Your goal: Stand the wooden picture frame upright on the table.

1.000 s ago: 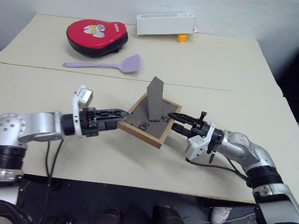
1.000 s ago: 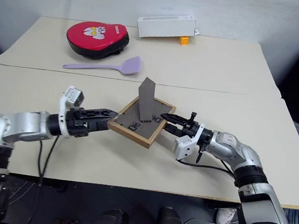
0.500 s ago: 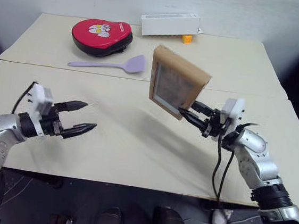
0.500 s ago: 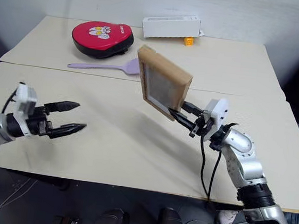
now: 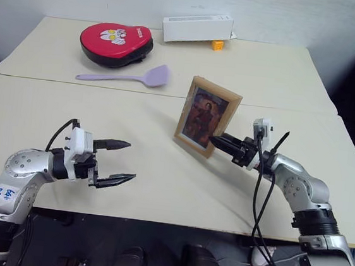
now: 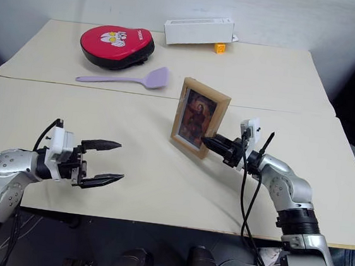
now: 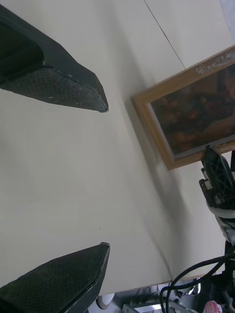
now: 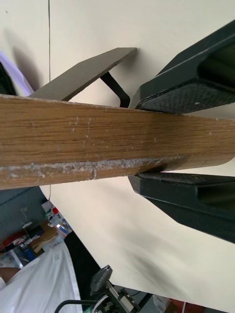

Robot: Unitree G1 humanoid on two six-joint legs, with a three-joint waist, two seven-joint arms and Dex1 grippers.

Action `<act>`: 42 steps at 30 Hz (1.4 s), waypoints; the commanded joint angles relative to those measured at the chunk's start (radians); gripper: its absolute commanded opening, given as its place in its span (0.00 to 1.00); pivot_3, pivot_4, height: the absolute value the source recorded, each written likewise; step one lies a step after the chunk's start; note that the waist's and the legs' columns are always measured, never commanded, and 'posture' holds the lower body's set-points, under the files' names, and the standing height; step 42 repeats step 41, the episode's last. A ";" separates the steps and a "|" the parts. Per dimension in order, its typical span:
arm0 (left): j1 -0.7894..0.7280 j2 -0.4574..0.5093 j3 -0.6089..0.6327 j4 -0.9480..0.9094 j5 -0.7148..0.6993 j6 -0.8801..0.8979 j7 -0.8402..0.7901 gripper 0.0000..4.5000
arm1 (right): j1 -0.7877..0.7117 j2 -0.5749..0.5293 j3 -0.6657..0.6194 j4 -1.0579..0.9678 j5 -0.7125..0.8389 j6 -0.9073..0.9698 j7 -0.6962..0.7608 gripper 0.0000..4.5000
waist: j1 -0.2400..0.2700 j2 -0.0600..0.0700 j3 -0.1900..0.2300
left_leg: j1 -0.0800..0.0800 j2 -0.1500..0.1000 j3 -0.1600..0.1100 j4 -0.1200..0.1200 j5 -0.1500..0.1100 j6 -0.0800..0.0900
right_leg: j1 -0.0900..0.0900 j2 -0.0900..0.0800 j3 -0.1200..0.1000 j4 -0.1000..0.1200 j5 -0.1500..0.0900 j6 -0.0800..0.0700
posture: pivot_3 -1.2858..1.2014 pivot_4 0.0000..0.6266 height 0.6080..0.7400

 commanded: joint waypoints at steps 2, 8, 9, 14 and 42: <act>-0.011 -0.004 0.037 -0.020 0.009 -0.005 -0.002 1.00 | 0.016 0.029 -0.003 0.060 -0.155 -0.145 0.025 0.27 | -0.002 0.000 0.000 | 0.001 0.000 0.000 0.000 0.000 0.000 | 0.000 0.000 0.000 0.001 0.000 0.000 | 0.52 0.24 1.00; -0.007 -0.005 0.051 -0.007 0.024 -0.014 -0.004 1.00 | 0.042 0.029 -0.005 0.056 -0.234 -0.199 0.082 0.27 | 0.001 0.000 0.000 | 0.001 0.000 0.000 0.000 0.000 0.000 | 0.000 0.000 0.000 0.001 0.000 0.000 | 0.52 0.24 1.00; -0.007 -0.006 0.051 -0.003 0.027 -0.017 -0.006 1.00 | 0.042 0.032 -0.011 0.060 -0.238 -0.194 0.078 0.27 | 0.001 0.000 0.000 | 0.001 0.000 0.000 0.000 0.000 0.000 | 0.000 0.000 0.000 0.001 0.000 0.000 | 0.52 0.24 1.00; -0.020 -0.016 0.055 0.030 0.041 -0.031 -0.022 1.00 | 0.045 0.037 -0.042 0.044 -0.234 -0.177 0.103 0.64 | 0.003 0.000 0.000 | 0.000 0.000 0.000 0.000 0.000 0.000 | 0.000 0.000 0.000 0.000 0.000 0.000 | 0.52 0.24 1.00; 0.208 0.024 0.226 0.199 0.229 -0.271 0.029 1.00 | 0.489 -0.223 -0.271 -0.104 -0.401 -0.891 0.395 0.99 | 0.002 0.000 0.000 | 0.005 0.000 0.002 -0.007 0.000 0.001 | 0.003 0.000 0.001 -0.003 0.000 0.001 | 0.52 0.24 1.00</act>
